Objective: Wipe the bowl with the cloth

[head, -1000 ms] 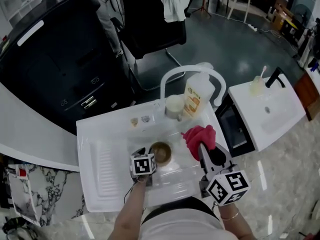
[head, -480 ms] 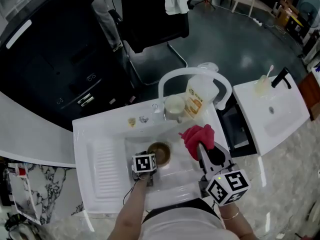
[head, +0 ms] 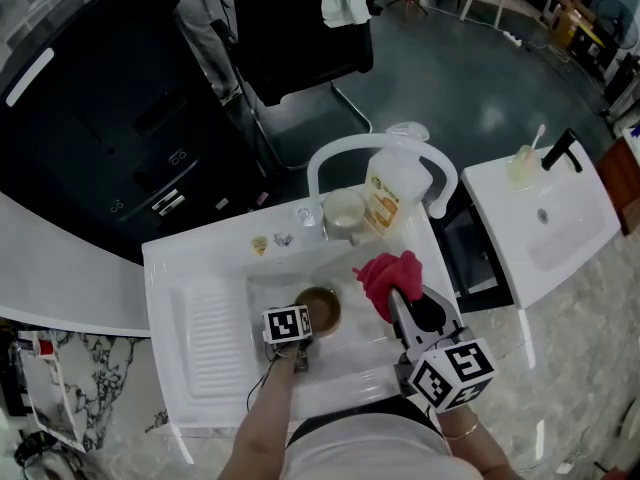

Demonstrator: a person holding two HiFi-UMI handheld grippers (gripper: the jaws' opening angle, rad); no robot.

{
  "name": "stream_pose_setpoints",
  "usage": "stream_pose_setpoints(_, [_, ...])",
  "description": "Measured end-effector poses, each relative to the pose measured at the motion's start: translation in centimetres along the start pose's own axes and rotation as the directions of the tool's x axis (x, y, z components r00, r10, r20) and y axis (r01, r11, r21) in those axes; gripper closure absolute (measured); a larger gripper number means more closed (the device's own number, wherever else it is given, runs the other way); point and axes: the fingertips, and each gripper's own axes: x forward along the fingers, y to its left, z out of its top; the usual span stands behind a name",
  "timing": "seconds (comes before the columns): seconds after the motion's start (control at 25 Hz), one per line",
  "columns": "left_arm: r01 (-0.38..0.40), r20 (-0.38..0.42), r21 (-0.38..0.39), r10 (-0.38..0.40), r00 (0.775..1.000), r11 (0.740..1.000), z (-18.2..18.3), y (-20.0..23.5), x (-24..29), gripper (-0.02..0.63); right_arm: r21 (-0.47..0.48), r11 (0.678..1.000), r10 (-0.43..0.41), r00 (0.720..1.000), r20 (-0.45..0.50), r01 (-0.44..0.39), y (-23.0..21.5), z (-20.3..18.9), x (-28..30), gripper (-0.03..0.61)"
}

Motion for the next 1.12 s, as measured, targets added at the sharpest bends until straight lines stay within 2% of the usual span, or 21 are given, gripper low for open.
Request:
stream_pose_setpoints(0.24, [0.031, 0.081, 0.009, -0.032, 0.996, 0.999, 1.7, -1.2, -2.8, 0.586, -0.002, 1.0, 0.027, 1.0, 0.01, -0.027, 0.8, 0.0, -0.4, 0.5])
stream_pose_setpoints(0.48, [0.056, 0.189, 0.024, -0.06, 0.98, 0.998, 4.1, -2.2, -7.7, 0.586, -0.016, 0.998, 0.066, 0.998, 0.02, -0.066, 2.9, -0.2, -0.9, 0.5])
stream_pose_setpoints(0.8, [0.063, 0.319, 0.075, -0.083, 0.944, 0.995, 5.8, -3.5, -15.7, 0.588, -0.027, 0.986, 0.165, 0.985, 0.044, -0.164, 7.5, -0.2, -1.3, 0.5])
stream_pose_setpoints(1.12, [0.037, 0.42, 0.166, -0.104, 0.902, 0.985, 6.7, -5.2, -22.1, 0.586, -0.045, 0.954, 0.297, 0.954, 0.031, -0.295, 13.8, -0.8, -1.3, 0.5])
